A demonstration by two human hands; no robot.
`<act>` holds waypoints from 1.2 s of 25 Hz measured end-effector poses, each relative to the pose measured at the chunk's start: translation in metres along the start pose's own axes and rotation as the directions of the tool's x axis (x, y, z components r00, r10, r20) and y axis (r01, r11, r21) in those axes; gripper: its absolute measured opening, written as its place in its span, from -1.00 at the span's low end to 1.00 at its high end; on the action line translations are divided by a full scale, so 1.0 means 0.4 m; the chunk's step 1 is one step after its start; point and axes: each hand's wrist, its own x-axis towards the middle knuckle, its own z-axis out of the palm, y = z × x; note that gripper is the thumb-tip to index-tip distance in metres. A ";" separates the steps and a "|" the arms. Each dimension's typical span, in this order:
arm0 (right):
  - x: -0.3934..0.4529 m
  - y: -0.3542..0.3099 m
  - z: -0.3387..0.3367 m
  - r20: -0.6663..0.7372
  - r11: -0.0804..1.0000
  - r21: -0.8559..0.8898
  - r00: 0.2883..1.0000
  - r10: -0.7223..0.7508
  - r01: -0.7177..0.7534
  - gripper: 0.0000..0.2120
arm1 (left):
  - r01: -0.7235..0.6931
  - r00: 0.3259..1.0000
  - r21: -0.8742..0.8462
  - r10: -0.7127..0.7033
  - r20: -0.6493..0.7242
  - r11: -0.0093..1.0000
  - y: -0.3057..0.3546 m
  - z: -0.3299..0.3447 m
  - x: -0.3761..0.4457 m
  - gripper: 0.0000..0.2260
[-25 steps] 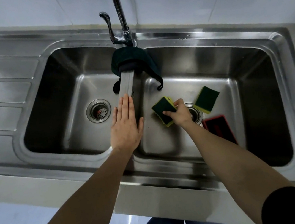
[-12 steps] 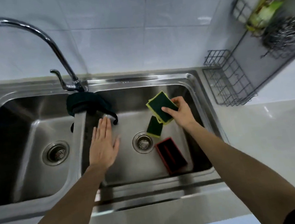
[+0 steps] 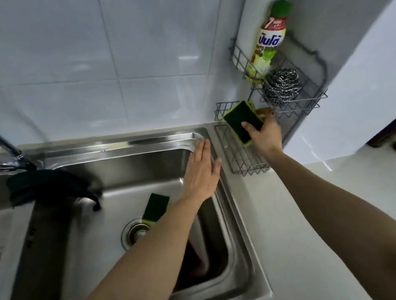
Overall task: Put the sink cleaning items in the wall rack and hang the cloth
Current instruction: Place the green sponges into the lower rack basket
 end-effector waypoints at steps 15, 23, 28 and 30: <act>0.220 0.060 0.149 0.181 0.964 -0.266 0.982 0.055 -0.005 -0.49 | 0.039 0.999 -0.273 -0.041 -0.002 0.961 0.076 0.223 0.170 -0.47; 0.222 0.050 0.150 0.143 0.858 -0.475 0.979 -0.145 0.196 -0.58 | 0.033 0.999 -0.274 -0.043 -0.031 0.961 0.075 0.233 0.173 -0.47; 0.219 0.038 0.137 0.030 0.939 -0.310 0.989 -0.144 0.146 -0.61 | 0.029 0.999 -0.241 -0.034 -0.017 0.970 0.070 0.229 0.176 -0.47; 0.218 0.034 0.136 -0.019 0.968 -0.227 0.993 -0.118 0.110 -0.58 | 0.026 1.000 -0.229 -0.029 -0.011 0.973 0.069 0.227 0.175 -0.47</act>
